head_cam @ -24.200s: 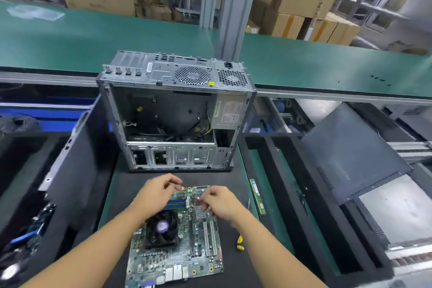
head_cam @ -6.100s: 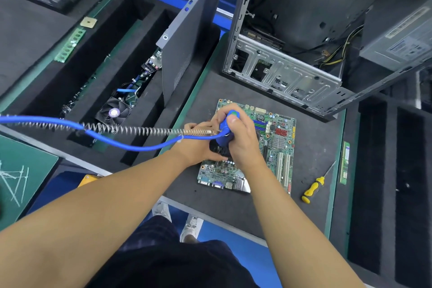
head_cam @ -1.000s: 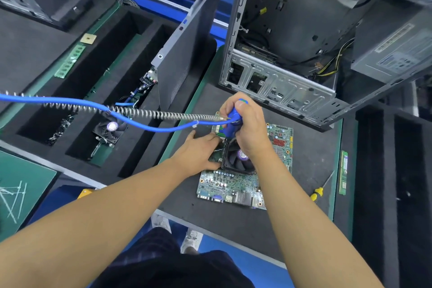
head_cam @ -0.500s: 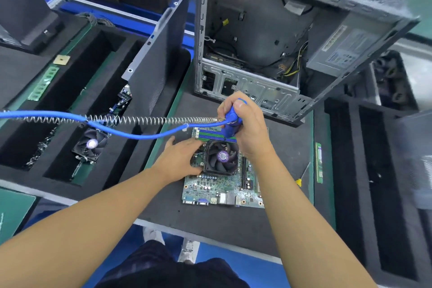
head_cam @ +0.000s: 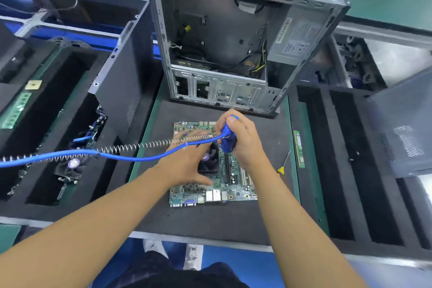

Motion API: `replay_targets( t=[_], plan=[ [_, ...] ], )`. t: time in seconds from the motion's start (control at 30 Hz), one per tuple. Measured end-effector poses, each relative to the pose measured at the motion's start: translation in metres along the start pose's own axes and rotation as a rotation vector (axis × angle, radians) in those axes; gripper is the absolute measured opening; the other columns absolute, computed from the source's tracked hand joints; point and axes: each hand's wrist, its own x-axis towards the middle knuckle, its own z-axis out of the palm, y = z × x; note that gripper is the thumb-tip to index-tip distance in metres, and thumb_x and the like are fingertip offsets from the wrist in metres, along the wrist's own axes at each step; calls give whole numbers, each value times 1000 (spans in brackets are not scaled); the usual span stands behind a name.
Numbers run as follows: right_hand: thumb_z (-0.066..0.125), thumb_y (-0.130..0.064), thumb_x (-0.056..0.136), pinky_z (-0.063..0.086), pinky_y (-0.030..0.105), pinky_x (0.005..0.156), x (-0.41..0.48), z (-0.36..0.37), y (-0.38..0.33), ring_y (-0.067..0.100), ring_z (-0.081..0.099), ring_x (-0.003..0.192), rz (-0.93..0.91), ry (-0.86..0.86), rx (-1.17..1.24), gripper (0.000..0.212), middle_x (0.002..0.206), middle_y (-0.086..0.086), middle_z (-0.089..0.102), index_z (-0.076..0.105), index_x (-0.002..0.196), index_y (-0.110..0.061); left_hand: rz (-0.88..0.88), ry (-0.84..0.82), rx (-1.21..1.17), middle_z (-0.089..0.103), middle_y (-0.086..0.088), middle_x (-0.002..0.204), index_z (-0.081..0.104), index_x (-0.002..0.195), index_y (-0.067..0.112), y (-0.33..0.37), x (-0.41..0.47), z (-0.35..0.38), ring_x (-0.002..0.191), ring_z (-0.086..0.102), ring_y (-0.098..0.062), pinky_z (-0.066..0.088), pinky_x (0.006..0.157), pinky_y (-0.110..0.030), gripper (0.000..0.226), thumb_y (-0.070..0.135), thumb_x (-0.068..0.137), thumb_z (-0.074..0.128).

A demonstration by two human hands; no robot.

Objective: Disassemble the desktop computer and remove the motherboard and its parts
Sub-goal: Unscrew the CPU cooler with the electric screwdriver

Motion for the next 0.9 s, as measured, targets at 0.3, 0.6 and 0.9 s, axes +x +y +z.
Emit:
replay_targets(
  t=[0.3, 0.6, 0.9],
  plan=[
    [53, -42, 94, 41, 34, 62, -12, -8, 35, 27, 48, 59, -50, 56, 155, 27, 76, 4, 55, 59, 78, -22, -50, 27, -160, 37, 8, 95, 25, 92, 34, 19, 15, 0, 88, 38, -18, 37, 89, -37, 55, 52, 73, 73],
    [47, -32, 95, 43, 31, 62, -11, -9, 42, 24, 48, 57, -31, 71, 154, 25, 71, 4, 54, 59, 76, -21, -31, 12, -170, 36, 8, 95, 28, 94, 34, 17, 15, 3, 88, 35, -18, 35, 90, -38, 54, 52, 73, 74],
    [48, -32, 92, 37, 44, 59, -19, 5, 37, 40, 37, 61, 32, 136, 59, 23, 76, 29, 40, 56, 74, -19, -37, 95, -138, 41, 4, 106, 52, 115, 18, 20, 14, 3, 95, 35, -19, 33, 91, -36, 56, 47, 74, 76]
  ],
)
